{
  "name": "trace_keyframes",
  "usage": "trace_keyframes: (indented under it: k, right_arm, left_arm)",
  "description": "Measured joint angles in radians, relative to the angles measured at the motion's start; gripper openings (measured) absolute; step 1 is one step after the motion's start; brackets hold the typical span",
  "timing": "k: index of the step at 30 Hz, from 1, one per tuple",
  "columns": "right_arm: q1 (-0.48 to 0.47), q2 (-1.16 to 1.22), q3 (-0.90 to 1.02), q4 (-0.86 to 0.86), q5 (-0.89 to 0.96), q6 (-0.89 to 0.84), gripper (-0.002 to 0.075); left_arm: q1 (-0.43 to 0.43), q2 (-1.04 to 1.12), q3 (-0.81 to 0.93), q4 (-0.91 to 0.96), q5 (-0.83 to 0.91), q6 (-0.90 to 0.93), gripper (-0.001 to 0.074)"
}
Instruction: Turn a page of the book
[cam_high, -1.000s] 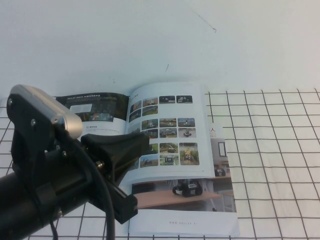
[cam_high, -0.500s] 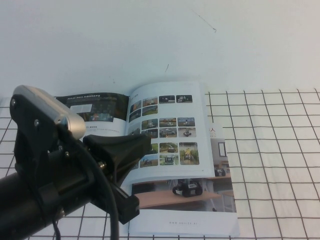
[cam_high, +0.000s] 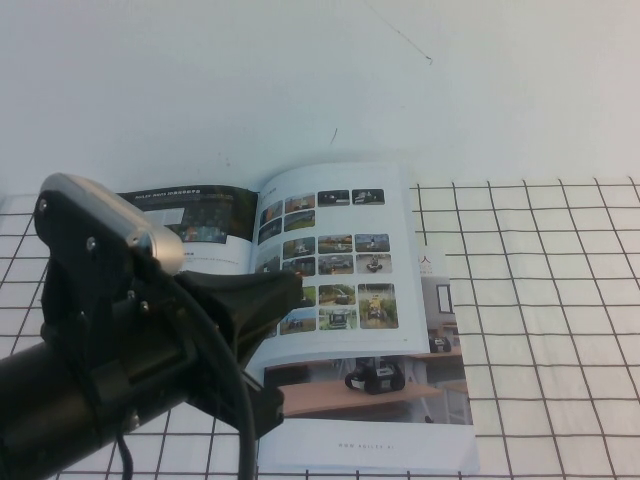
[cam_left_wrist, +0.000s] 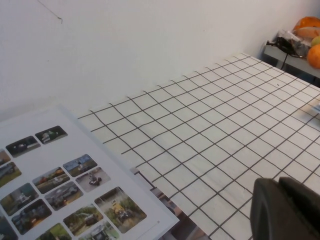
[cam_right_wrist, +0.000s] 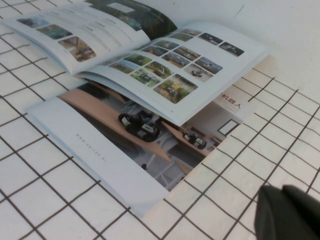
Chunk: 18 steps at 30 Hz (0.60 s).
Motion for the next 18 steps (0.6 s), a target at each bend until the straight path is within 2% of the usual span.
trace_keyframes:
  k: [7,10,14,18]
  right_arm:
    - [0.000,0.000,0.000,0.000,0.000,0.000,-0.0001]
    - [0.000,0.000,0.000,0.002,0.002,0.000,-0.0001]
    - [0.000,0.000,0.000,0.002,0.002,0.000,-0.0001]
    - [0.000,0.000,0.000,0.002,0.002,0.000,-0.0001]
  left_arm:
    - [0.000,-0.030,0.020,0.000,-0.067,-0.008,-0.0003]
    - [-0.002,-0.086,0.043,0.035,-0.168,-0.104,-0.0003]
    - [0.005,-0.202,0.107,0.341,-0.268,-0.351,-0.0003]
    - [0.119,-0.338,0.187,0.621,-0.178,-0.566,-0.0003]
